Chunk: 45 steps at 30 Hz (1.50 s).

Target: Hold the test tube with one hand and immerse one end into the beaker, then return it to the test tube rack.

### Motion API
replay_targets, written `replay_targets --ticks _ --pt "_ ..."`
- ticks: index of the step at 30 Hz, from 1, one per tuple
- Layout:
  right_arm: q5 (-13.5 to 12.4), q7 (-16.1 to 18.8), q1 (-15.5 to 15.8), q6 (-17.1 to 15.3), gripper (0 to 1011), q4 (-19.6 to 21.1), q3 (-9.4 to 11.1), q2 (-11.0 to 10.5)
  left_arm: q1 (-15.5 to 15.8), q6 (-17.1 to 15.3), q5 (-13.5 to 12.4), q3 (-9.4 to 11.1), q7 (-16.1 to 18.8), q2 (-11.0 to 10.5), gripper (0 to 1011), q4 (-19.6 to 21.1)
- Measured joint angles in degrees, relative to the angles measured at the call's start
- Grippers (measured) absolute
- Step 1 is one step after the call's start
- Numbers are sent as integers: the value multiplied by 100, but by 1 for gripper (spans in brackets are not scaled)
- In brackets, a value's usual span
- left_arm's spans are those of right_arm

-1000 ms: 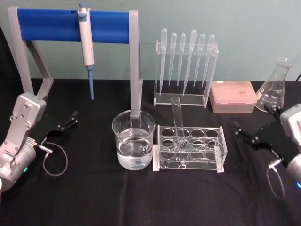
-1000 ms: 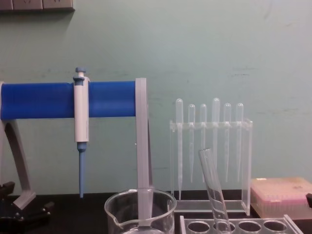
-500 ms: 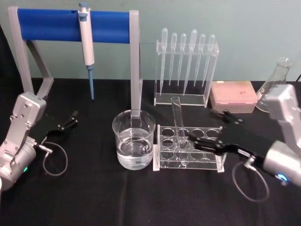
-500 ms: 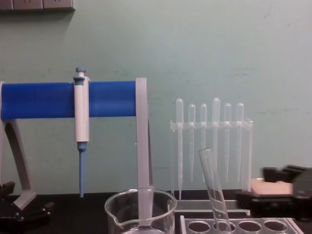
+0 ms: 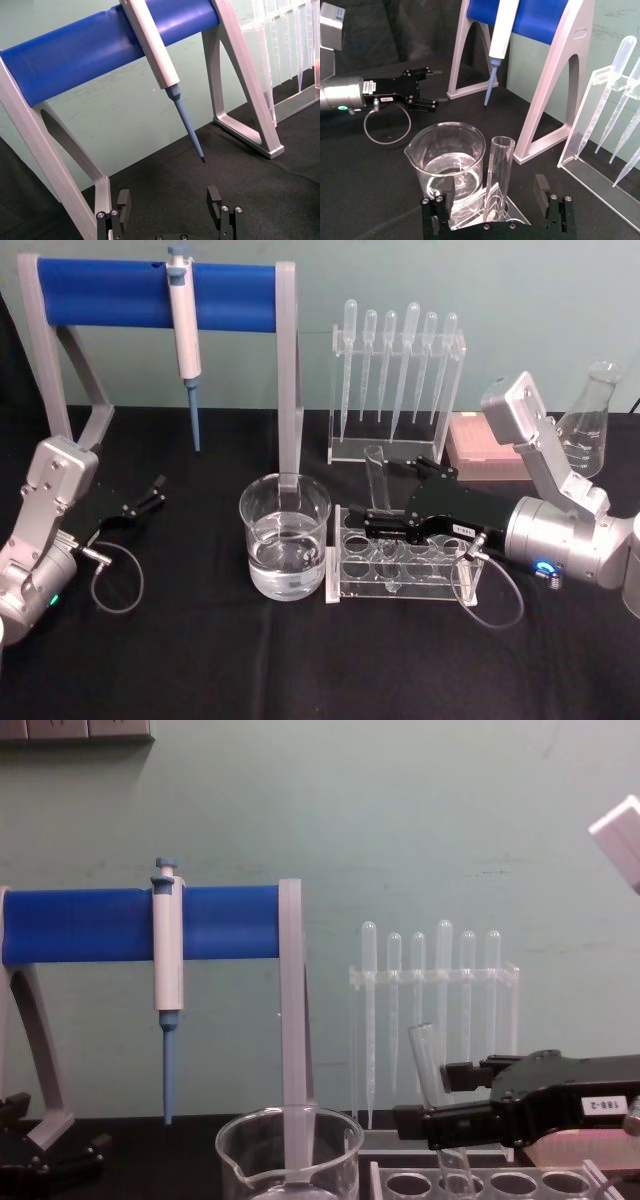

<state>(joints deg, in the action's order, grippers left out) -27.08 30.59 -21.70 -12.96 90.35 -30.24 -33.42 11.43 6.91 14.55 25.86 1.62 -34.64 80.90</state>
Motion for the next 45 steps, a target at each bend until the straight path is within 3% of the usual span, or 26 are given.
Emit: replay_targets --ticks 7,10,14,25,29,45 --pt "43 -44 -57 -93 895 -40 3 71 0 0 0 0 0 0 1000 0" --pt "46 -99 -56 -129 776 -49 27 111 0 0 0 0 0 0 1000 0" --pt "36 -125 -32 -135 707 -72 49 148 0 0 0 0 0 0 1000 0" --pt "-40 -156 22 -92 302 -86 101 236 0 0 0 0 0 0 1000 0" --pt "-78 -206 98 -47 225 58 167 213 0 0 0 0 0 0 1000 0" --pt "-480 -625 681 287 225 1121 744 98 0 0 0 0 0 0 1000 0"
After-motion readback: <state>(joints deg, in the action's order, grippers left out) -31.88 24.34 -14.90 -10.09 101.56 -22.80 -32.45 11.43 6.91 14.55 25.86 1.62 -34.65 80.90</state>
